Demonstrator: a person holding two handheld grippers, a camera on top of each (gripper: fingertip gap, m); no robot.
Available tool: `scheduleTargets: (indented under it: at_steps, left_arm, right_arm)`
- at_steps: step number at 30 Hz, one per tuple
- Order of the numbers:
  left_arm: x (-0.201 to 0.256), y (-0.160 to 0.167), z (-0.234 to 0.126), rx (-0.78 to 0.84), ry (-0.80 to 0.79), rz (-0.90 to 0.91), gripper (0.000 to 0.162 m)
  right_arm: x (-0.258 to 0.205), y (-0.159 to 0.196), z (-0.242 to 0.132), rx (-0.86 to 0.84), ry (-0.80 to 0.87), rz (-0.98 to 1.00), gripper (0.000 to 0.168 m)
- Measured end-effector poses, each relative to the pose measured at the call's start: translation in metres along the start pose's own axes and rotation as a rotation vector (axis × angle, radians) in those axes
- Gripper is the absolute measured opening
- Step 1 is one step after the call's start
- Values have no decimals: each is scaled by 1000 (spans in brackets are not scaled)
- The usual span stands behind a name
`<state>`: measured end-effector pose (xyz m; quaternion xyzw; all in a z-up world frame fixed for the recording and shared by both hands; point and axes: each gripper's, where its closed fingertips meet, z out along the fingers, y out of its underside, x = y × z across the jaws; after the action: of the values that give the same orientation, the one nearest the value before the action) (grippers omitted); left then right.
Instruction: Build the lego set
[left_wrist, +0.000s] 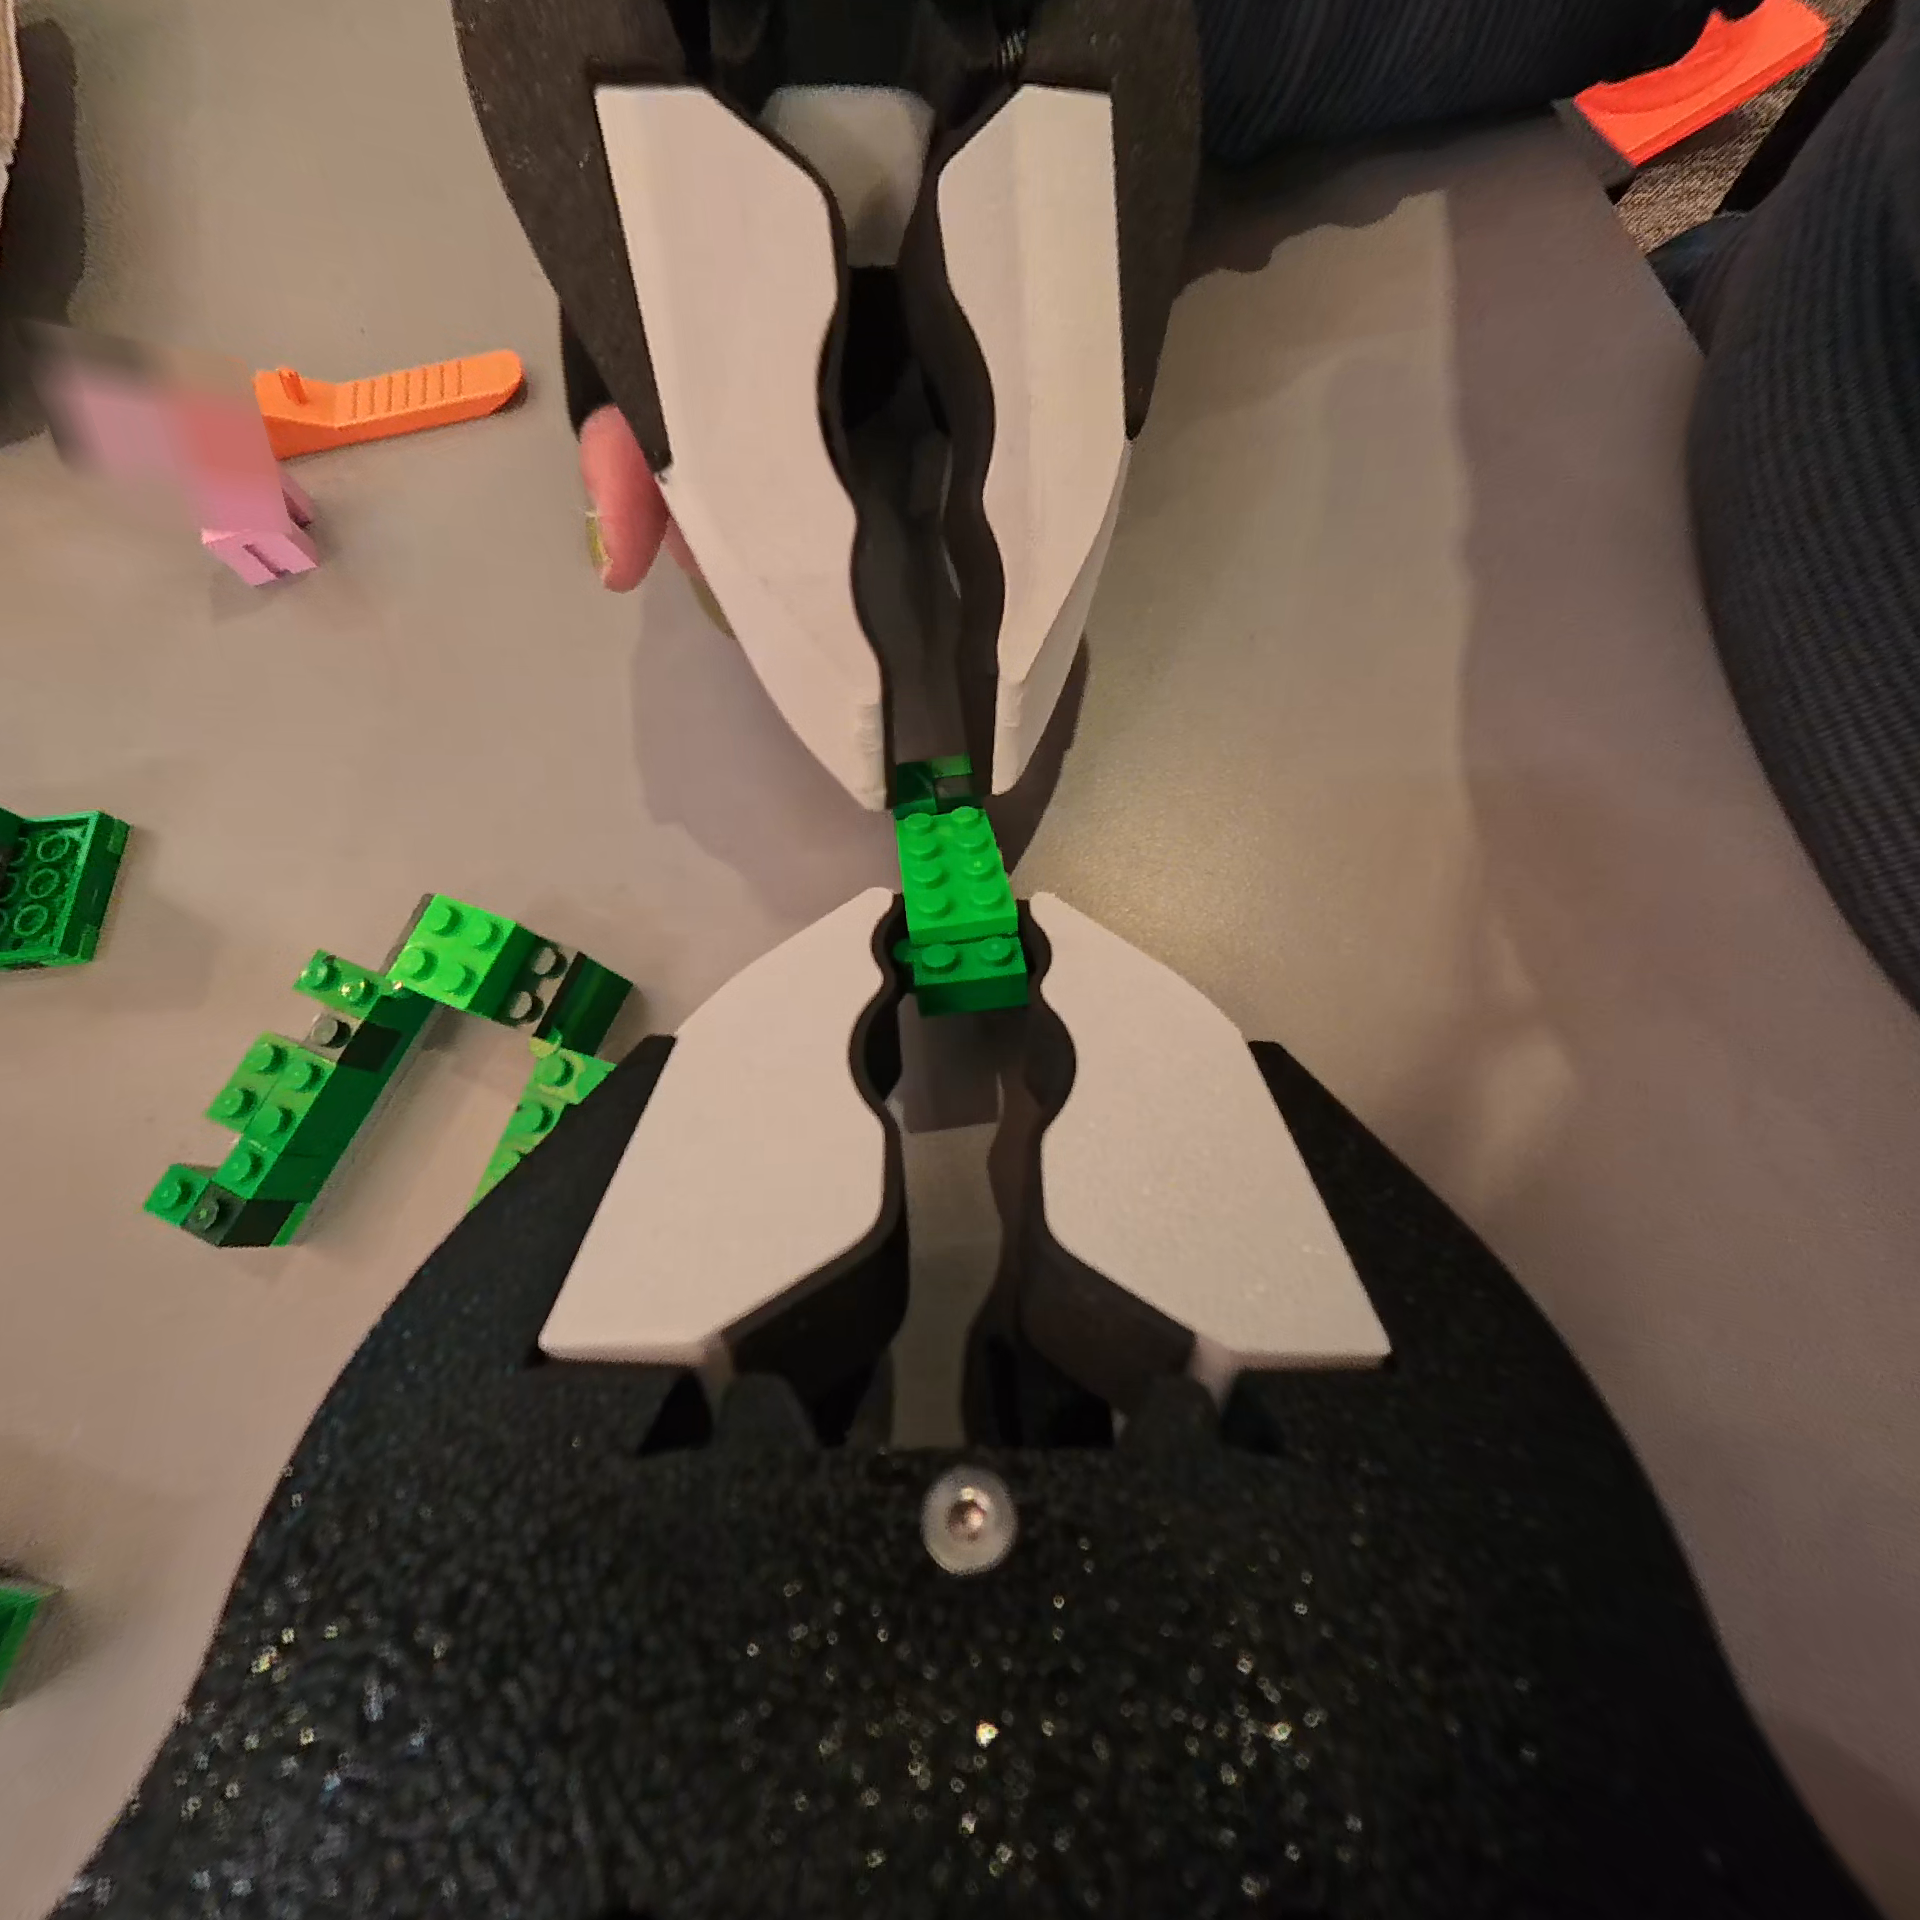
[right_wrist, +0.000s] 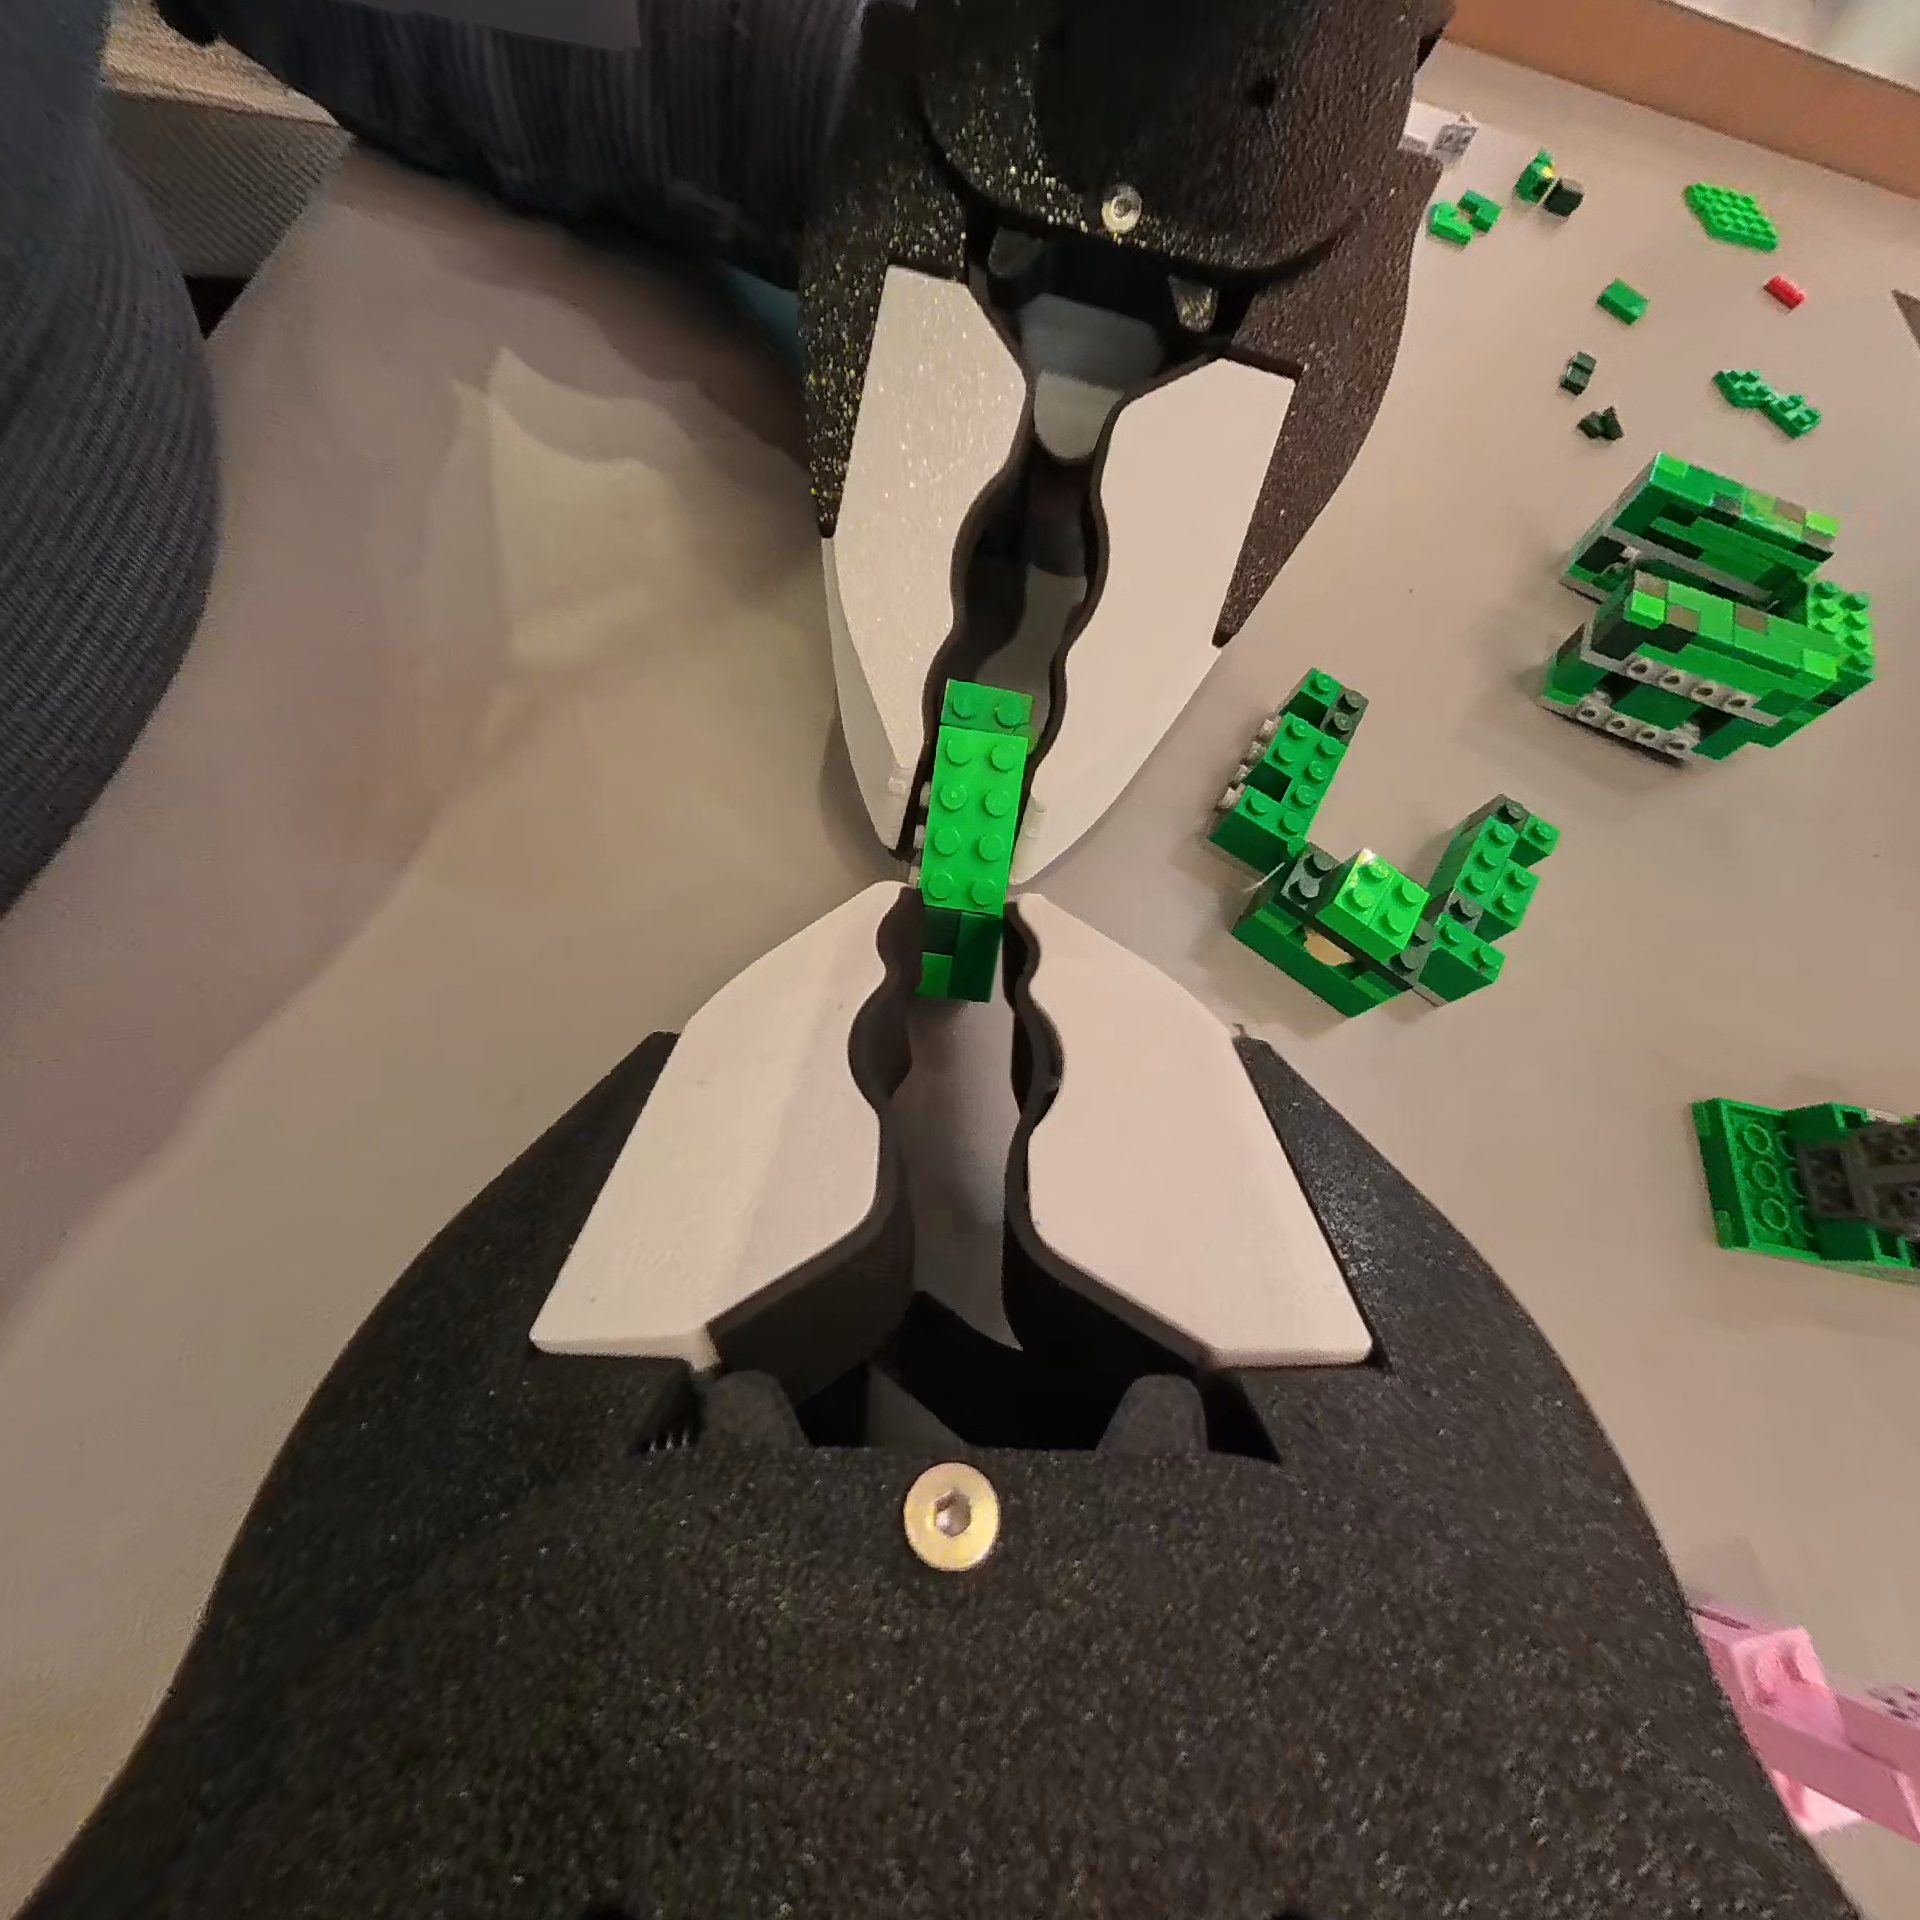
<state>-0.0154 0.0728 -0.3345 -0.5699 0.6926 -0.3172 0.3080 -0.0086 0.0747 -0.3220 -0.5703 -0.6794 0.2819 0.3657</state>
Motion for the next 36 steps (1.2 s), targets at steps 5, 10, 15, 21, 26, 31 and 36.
scheduleTargets:
  at_steps: [5, 10, 15, 21, 26, 31, 36]
  left_arm:
    - [0, 0, 0, -1, 0, 0, 19]
    - [0, 0, 0, -2, 1, 1, 19]
    - [0, 0, 0, -4, 0, 0, 19]
    - [0, 0, 0, -5, -1, 0, 19]
    - [0, 2, 2, -21, -5, 9, 19]
    - [1, 3, 3, -31, -5, 24, 18]
    - [-1, 4, 5, -44, -30, 50, 18]
  right_arm:
    - [1, 1, 0, -10, 10, 0, 18]
    - [-2, 10, 3, -60, -19, 14, 16]
    - [-1, 2, 2, -5, -23, 33, 18]
    - [-1, 3, 2, -10, -27, 36, 16]
    - [-1, 3, 1, 3, -97, 118, 15]
    - [3, 0, -1, 32, -125, 175, 0]
    - [-4, -2, 0, 39, -177, 164, 0]
